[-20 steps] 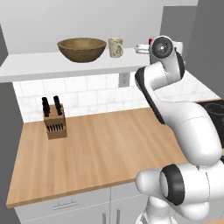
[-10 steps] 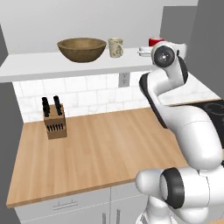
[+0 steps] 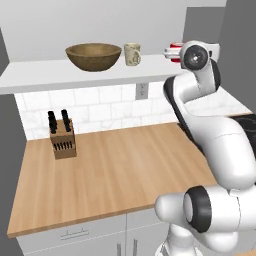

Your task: Gather all objects into one cabinet and sort the glasses and bowls to opposite sides.

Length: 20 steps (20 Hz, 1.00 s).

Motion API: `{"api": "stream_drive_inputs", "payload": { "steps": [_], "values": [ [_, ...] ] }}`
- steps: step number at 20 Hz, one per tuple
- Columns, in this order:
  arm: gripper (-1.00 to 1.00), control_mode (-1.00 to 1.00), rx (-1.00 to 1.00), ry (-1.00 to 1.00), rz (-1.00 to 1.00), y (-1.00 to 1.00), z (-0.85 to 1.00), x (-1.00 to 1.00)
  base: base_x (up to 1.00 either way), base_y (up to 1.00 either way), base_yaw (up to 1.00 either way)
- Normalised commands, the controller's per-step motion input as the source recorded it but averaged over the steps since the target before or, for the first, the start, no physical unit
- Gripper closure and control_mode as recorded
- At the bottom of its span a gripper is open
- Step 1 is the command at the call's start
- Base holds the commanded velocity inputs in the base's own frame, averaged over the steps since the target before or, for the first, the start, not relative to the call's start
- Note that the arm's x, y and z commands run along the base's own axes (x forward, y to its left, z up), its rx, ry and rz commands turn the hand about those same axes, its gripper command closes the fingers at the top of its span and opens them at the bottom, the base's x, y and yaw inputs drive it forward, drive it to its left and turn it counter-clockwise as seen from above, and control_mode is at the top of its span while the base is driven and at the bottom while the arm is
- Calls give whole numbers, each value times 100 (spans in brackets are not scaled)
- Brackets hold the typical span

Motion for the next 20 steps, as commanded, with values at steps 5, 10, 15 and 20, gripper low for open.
{"api": "stream_drive_inputs", "payload": {
  "steps": [5, 10, 15, 20],
  "values": [
    [100, -100, 0, 0, 0, -33, 0, 24, 0, 0, 0],
    [100, -100, 0, 0, 0, -29, -7, 11, 0, 0, 0],
    [100, -100, 0, 0, 0, -2, -16, 0, 0, 0, 0],
    [100, -100, 0, -1, 0, 0, -27, 0, 0, 0, 0]
  ]
}}
